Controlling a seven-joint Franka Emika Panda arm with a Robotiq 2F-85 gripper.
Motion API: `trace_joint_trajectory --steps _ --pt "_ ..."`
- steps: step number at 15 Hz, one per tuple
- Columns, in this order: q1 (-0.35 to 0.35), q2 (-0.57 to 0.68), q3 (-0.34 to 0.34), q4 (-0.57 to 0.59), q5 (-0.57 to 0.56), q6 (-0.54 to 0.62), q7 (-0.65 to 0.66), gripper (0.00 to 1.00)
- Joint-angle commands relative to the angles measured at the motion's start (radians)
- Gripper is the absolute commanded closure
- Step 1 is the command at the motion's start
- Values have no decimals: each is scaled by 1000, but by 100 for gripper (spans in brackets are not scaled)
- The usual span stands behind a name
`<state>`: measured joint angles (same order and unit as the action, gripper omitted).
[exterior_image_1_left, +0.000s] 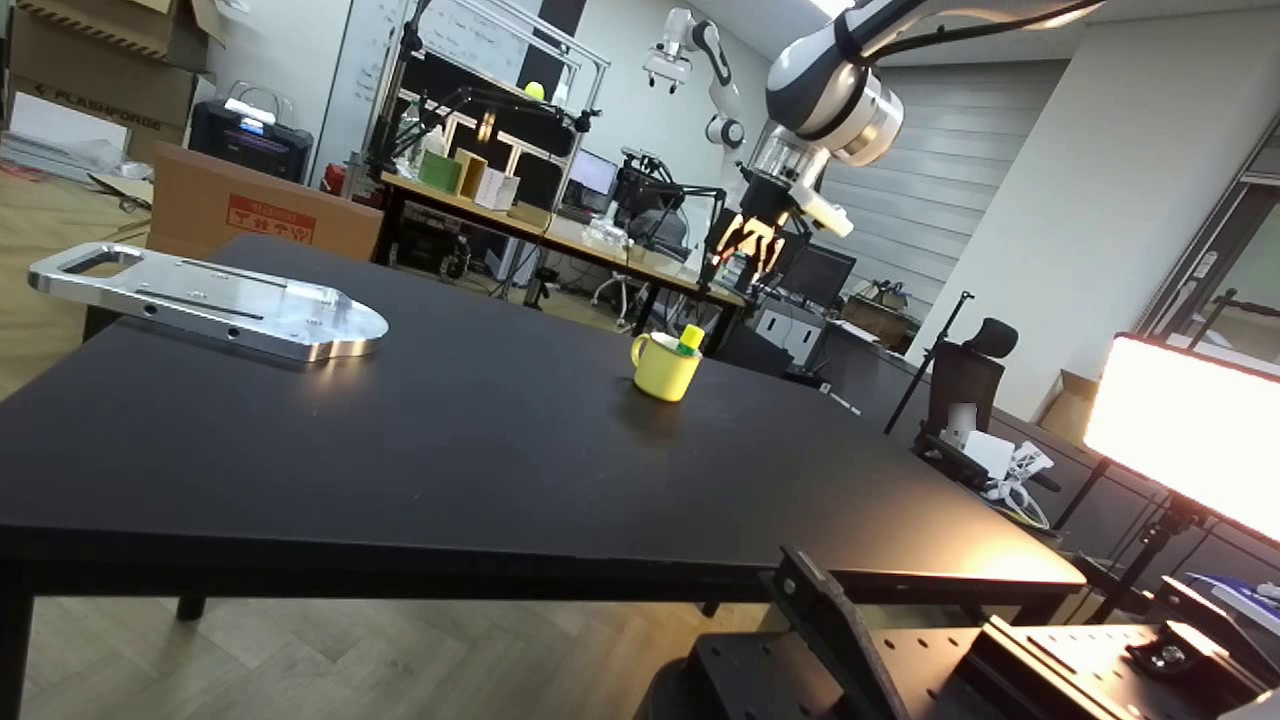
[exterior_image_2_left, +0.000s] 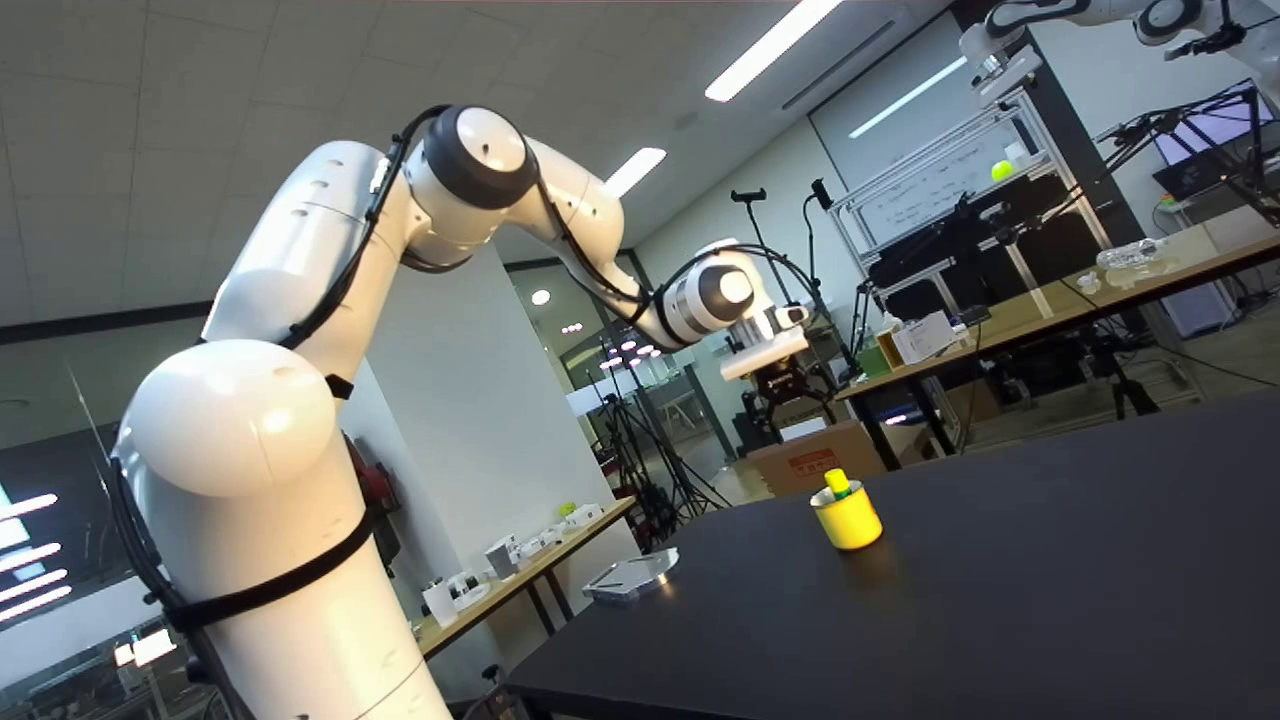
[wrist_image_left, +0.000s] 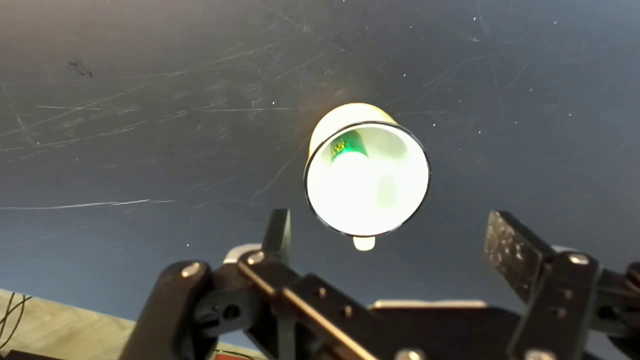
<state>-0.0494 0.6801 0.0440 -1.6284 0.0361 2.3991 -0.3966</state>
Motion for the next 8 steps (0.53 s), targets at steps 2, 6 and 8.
trace_joint_trajectory --steps 2,6,8 --pt "-14 88 14 9 -50 111 -5 0" --pt "-25 146 23 27 -59 181 3 0" --pt "-29 162 28 28 -58 217 1 25"
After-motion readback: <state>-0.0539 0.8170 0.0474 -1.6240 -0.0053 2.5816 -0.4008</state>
